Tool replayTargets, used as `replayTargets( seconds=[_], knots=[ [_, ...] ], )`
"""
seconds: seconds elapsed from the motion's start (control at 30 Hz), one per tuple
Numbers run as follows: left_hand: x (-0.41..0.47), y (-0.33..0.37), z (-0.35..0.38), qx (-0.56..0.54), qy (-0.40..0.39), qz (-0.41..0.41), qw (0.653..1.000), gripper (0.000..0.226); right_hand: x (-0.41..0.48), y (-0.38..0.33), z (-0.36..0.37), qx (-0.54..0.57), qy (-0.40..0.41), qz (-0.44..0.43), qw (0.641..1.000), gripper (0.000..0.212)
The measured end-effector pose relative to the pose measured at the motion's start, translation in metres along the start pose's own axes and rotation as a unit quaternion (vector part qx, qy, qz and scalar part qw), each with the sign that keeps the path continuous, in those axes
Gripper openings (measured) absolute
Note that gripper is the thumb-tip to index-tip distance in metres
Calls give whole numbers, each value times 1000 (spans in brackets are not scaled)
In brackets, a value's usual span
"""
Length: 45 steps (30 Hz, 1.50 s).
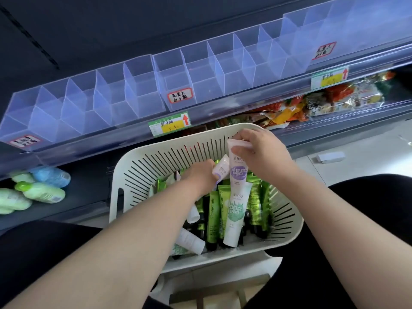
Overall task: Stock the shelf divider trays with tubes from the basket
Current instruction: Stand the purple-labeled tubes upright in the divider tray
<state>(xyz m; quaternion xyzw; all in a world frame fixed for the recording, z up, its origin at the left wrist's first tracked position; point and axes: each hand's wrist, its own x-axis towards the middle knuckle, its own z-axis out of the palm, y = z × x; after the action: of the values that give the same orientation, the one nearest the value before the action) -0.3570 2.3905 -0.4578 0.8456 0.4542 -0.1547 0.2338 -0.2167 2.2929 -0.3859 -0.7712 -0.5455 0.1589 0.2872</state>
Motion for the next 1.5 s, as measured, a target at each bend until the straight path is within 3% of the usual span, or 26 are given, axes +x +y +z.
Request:
replayTargets(
  seconds=[0.27, 0.4, 0.6, 0.87, 1.2, 1.5],
  knots=[
    [2, 7, 6, 61, 4, -7, 998, 32, 5, 6, 8, -44, 23, -37, 998, 19],
    [-12, -2, 0, -16, 36, -30, 999, 25, 1, 1, 10, -47, 32, -67, 996, 19],
    [-51, -29, -26, -113, 139, 46, 983, 30, -10, -22, 5, -36, 21, -92, 995, 19],
    [-98, -54, -80, -337, 286, -9, 897, 11, -15, -87, -13, -61, 72, -153, 984, 22],
    [-148, -79, -179, -339, 427, 41, 837, 16, 33, -183, -45, -53, 130, -178, 974, 24],
    [-117, -94, -243, -381, 495, 48, 779, 19, 119, -221, -44, -42, 181, -176, 967, 26]
  ],
)
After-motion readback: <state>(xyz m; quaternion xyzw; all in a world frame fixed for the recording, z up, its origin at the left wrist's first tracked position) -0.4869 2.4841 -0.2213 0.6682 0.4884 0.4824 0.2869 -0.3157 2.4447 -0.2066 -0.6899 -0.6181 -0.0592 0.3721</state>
